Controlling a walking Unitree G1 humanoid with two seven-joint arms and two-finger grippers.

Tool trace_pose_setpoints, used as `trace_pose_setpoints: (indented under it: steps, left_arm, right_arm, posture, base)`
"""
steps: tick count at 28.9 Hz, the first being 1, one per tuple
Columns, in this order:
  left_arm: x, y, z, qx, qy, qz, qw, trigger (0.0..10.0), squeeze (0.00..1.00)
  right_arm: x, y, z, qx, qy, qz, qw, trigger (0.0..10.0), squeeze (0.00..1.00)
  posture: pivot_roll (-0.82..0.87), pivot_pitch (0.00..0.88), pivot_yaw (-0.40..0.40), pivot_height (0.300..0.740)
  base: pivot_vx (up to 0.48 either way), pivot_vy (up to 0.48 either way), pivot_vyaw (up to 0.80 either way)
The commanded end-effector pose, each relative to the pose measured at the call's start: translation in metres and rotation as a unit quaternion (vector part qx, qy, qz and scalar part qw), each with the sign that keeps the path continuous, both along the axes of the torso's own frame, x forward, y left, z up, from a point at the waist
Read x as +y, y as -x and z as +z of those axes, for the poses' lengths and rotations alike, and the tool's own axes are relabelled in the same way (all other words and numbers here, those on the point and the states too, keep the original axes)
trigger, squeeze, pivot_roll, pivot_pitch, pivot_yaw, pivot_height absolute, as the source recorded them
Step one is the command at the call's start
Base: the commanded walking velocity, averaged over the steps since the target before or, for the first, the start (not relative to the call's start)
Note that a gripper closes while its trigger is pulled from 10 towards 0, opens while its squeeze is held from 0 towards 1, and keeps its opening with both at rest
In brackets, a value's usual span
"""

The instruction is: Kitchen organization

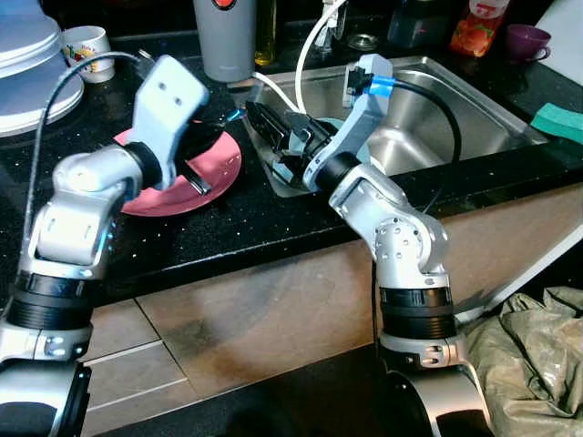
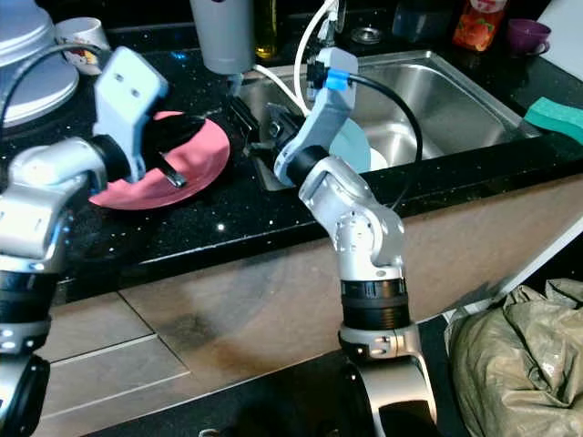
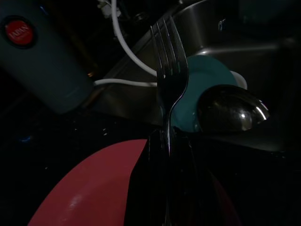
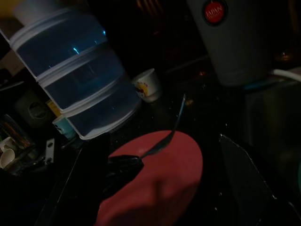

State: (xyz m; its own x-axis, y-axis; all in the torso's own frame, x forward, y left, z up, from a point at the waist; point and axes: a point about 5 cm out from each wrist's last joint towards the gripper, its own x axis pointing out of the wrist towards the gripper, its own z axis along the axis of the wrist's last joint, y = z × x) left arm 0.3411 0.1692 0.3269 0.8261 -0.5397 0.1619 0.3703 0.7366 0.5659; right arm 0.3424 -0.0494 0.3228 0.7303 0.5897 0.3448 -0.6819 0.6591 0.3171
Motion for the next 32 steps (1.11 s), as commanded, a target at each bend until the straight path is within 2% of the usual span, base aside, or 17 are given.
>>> trace_pose_setpoints:
  steps: [1, 2, 3, 4, 6, 9, 12, 13, 16, 17, 21, 23, 26, 28, 29, 30, 32]
  left_arm:
    - [-0.002, 0.003, 0.002, -0.018, 0.004, -0.004, 1.0, 0.0, 0.0]
    - [-0.004, 0.005, 0.001, -0.027, -0.001, -0.013, 1.0, 0.0, 0.0]
    - [-0.005, 0.006, -0.004, -0.041, -0.023, -0.009, 0.999, 0.0, 0.0]
    - [-0.006, 0.008, -0.013, -0.059, -0.068, -0.002, 0.996, 0.0, 0.0]
    - [-0.006, 0.008, -0.016, -0.064, -0.083, 0.001, 0.994, 0.0, 0.0]
    - [-0.01, 0.011, -0.019, -0.087, -0.087, -0.003, 0.992, 0.0, 0.0]
    - [-0.016, 0.015, -0.016, -0.108, -0.057, -0.018, 0.992, 0.0, 0.0]
    - [-0.019, 0.017, -0.015, -0.123, -0.061, -0.021, 0.99, 0.0, 0.0]
    - [-0.022, 0.021, -0.013, -0.164, -0.115, -0.017, 0.979, 0.0, 0.0]
    - [-0.022, 0.021, -0.013, -0.164, -0.115, -0.017, 0.979, 0.0, 0.0]
    - [-0.028, 0.024, -0.021, -0.206, -0.187, -0.013, 0.96, 0.0, 0.0]
    - [-0.028, 0.025, -0.022, -0.216, -0.195, -0.012, 0.957, 0.0, 0.0]
    - [-0.024, 0.023, -0.024, -0.215, -0.195, 0.008, 0.957, 0.0, 0.0]
    - [-0.017, 0.02, -0.03, -0.202, -0.204, 0.024, 0.958, 0.0, 0.0]
    - [-0.017, 0.02, -0.03, -0.202, -0.204, 0.024, 0.958, 0.0, 0.0]
    - [-0.013, 0.019, -0.033, -0.199, -0.208, 0.031, 0.957, 0.0, 0.0]
    - [-0.009, 0.018, -0.035, -0.203, -0.217, 0.045, 0.954, 0.0, 0.0]
  right_arm:
    - [0.005, 0.003, 0.006, -0.014, 0.002, 0.013, 1.0, 10.0, 0.0]
    - [0.005, 0.004, 0.007, -0.018, 0.003, 0.016, 1.0, 10.0, 0.0]
    - [0.006, 0.005, 0.009, -0.022, 0.004, 0.019, 1.0, 10.0, 0.0]
    - [0.007, 0.006, 0.01, -0.03, 0.009, 0.02, 0.999, 10.0, 0.0]
    - [0.007, 0.007, 0.01, -0.033, 0.013, 0.019, 0.999, 10.0, 0.0]
    - [0.008, 0.008, 0.007, -0.041, 0.029, 0.019, 0.999, 10.0, 0.0]
    - [0.009, 0.009, 0.004, -0.041, 0.034, 0.022, 0.998, 10.0, 0.0]
    - [0.009, 0.008, 0.004, -0.04, 0.034, 0.022, 0.998, 10.0, 0.0]
    - [0.009, 0.007, 0.003, -0.039, 0.033, 0.022, 0.998, 10.0, 0.0]
    - [0.009, 0.007, 0.003, -0.039, 0.033, 0.022, 0.998, 10.0, 0.0]
    - [0.006, 0.006, 0.003, -0.037, 0.035, 0.016, 0.999, 10.0, 0.0]
    - [0.005, 0.005, 0.003, -0.036, 0.036, 0.013, 0.999, 10.0, 0.0]
    - [-0.003, 0.001, 0.006, -0.036, 0.028, -0.005, 0.999, 10.0, 0.0]
    - [-0.017, -0.005, 0.013, -0.029, -0.006, -0.019, 0.999, 10.0, 0.0]
    - [-0.017, -0.005, 0.013, -0.029, -0.006, -0.019, 0.999, 10.0, 0.0]
    - [-0.024, -0.008, 0.015, -0.022, -0.018, -0.025, 0.999, 10.0, 0.0]
    - [-0.031, -0.013, 0.012, -0.011, -0.014, -0.032, 0.999, 10.0, 0.0]
  posture:
    - [0.07, 0.175, -0.03, 0.74]
    - [0.07, 0.175, -0.03, 0.74]
    - [0.07, 0.176, -0.029, 0.74]
    - [0.07, 0.176, -0.029, 0.74]
    - [0.07, 0.176, -0.028, 0.74]
    - [0.07, 0.175, -0.033, 0.74]
    - [0.07, 0.175, -0.033, 0.74]
    - [0.07, 0.175, -0.033, 0.74]
    - [0.07, 0.171, -0.033, 0.74]
    - [0.07, 0.171, -0.033, 0.74]
    - [0.06, 0.174, -0.034, 0.74]
    - [0.06, 0.171, -0.034, 0.74]
    - [0.07, 0.173, -0.038, 0.74]
    - [0.06, 0.172, -0.038, 0.74]
    - [0.06, 0.172, -0.038, 0.74]
    - [0.06, 0.17, -0.038, 0.74]
    - [0.06, 0.17, -0.038, 0.74]
  base:
    - [0.0, 0.0, 0.0]
    - [0.0, 0.0, 0.0]
    - [0.0, 0.0, 0.0]
    - [0.0, 0.0, 0.0]
    - [0.0, 0.0, 0.0]
    - [0.0, 0.0, 0.0]
    - [0.0, 0.0, 0.0]
    - [0.0, 0.0, 0.0]
    - [0.0, 0.0, 0.0]
    - [0.0, 0.0, 0.0]
    - [0.0, 0.0, 0.0]
    - [0.0, 0.0, 0.0]
    - [0.0, 0.0, 0.0]
    - [0.0, 0.0, 0.0]
    - [0.0, 0.0, 0.0]
    - [0.0, 0.0, 0.0]
    - [0.0, 0.0, 0.0]
